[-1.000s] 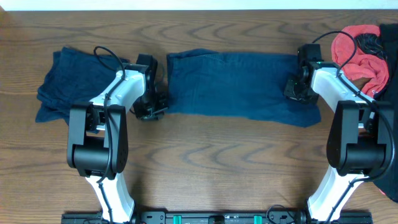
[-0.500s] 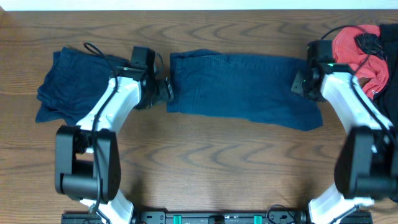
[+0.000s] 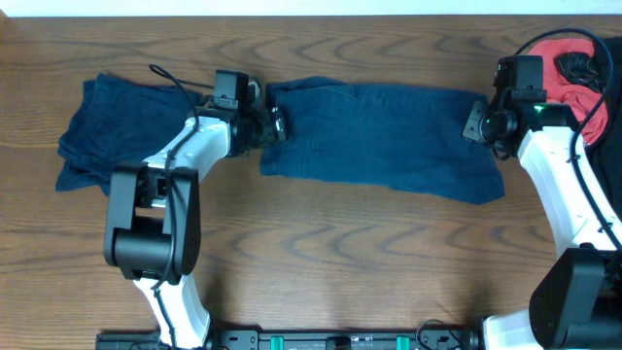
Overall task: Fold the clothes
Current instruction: 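Grasp the folded shorts' left and right ends with both grippers, then fold the shorts' right end leftward with the right gripper toward the left gripper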
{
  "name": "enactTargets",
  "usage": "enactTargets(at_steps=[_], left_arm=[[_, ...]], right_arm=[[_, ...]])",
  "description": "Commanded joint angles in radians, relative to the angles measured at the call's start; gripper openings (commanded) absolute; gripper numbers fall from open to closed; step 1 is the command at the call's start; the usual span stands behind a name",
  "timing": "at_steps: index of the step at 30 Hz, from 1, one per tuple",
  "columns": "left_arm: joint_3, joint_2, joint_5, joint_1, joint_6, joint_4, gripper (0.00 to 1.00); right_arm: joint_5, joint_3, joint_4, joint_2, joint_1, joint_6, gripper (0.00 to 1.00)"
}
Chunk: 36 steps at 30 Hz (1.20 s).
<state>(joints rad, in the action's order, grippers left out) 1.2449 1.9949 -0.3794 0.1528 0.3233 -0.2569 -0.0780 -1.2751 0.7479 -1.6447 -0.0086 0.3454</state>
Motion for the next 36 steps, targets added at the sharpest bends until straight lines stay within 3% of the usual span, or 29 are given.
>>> enactTargets(at_steps=[1,3,6,7,8,10,13,15,19,20,27,36], left_arm=[[-0.001,0.067,-0.122,-0.001,-0.016,0.024,0.9],[-0.001,0.087,-0.171,0.0,-0.016,0.039,0.86],[-0.002,0.097,-0.189,0.004,-0.017,0.034,0.63],[-0.002,0.097,-0.189,0.004,-0.017,0.031,0.52],[-0.002,0.097,-0.189,0.004,-0.017,0.027,0.33],[-0.002,0.096,-0.19,0.003,-0.016,0.018,0.06],[-0.002,0.08,-0.19,-0.001,-0.016,-0.038,0.06],[-0.002,0.05,-0.189,-0.001,-0.016,-0.1,0.06],[-0.002,-0.071,-0.186,-0.001,-0.016,-0.248,0.06],[-0.002,-0.105,-0.186,-0.001,-0.016,-0.277,0.06],[-0.002,-0.332,-0.186,-0.001,-0.012,-0.399,0.06],[-0.002,-0.41,-0.195,0.006,0.011,-0.414,0.06]], right_arm=[[0.007,-0.006,0.001,0.002,0.013,-0.014,0.44],[0.007,-0.006,0.001,0.002,0.018,-0.014,0.44],[0.007,-0.006,-0.004,0.002,0.022,-0.014,0.44],[0.007,-0.006,-0.008,0.002,0.024,-0.014,0.44],[0.008,-0.006,-0.014,0.002,0.027,-0.014,0.44],[0.009,-0.006,-0.024,0.002,0.035,-0.023,0.44],[0.089,-0.006,-0.038,0.002,0.053,-0.112,0.43],[0.169,-0.006,-0.039,0.002,0.065,-0.163,0.36],[0.309,-0.006,-0.053,-0.016,0.095,-0.199,0.06],[0.319,-0.006,-0.056,-0.027,0.101,-0.188,0.04],[0.422,-0.006,-0.076,-0.162,0.196,-0.19,0.01],[0.679,-0.006,-0.187,-0.396,0.412,-0.176,0.01]])
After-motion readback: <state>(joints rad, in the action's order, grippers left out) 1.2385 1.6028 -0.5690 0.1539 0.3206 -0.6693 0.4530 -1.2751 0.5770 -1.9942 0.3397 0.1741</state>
